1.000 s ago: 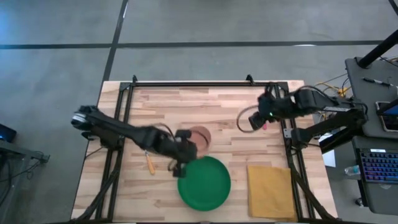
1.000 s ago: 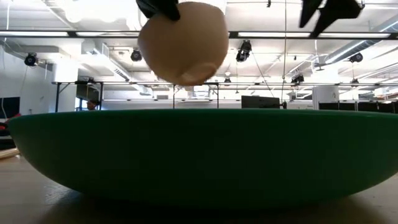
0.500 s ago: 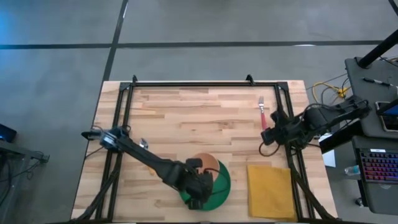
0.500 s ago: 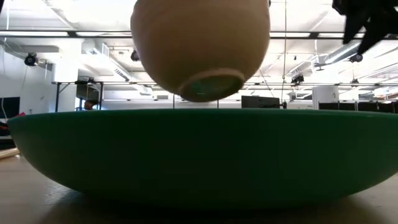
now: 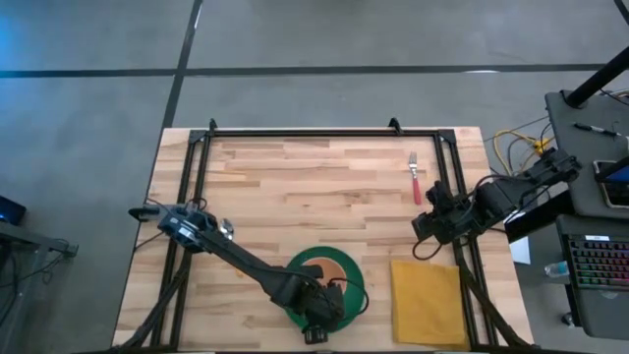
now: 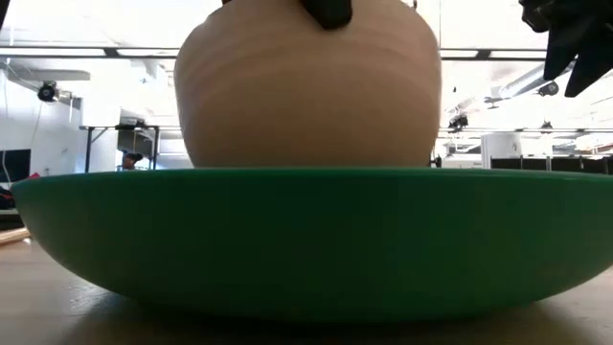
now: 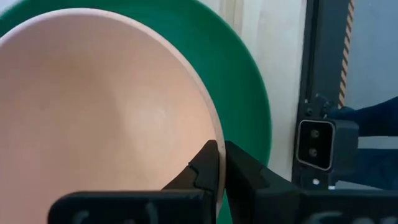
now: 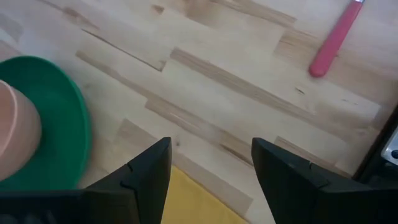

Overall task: Set table place
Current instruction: Put the orange bowl into the green plate

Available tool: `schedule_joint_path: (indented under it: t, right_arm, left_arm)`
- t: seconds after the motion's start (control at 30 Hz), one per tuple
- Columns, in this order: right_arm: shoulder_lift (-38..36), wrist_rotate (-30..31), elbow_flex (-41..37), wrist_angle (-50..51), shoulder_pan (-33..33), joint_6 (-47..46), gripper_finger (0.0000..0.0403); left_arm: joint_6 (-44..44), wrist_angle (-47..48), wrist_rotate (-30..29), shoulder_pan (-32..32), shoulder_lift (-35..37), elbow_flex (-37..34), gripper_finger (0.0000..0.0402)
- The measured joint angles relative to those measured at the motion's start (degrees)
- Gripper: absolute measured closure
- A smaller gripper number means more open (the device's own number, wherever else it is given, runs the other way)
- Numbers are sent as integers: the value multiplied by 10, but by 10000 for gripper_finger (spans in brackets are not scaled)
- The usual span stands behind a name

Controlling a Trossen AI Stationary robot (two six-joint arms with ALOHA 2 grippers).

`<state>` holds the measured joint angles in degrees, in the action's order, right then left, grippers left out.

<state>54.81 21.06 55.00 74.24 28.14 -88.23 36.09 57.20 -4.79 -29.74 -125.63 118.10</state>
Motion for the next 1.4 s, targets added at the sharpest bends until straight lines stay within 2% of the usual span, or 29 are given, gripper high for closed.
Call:
schedule_joint_path:
  t: [0.33,0.8,1.0,1.4]
  right_arm:
    - [1,0,7,2,0,19,188]
    - [0,0,7,6,0,45,188]
    - [-1,0,7,8,0,47,188]
    - [-12,-4,8,22,0,57,188]
  left_arm:
    - [12,-27,-3,2,-6,-3,397]
    - [12,-32,-4,12,-9,-18,327]
    - [26,-19,0,12,-8,-25,324]
    - [25,-5,-17,22,40,-49,323]
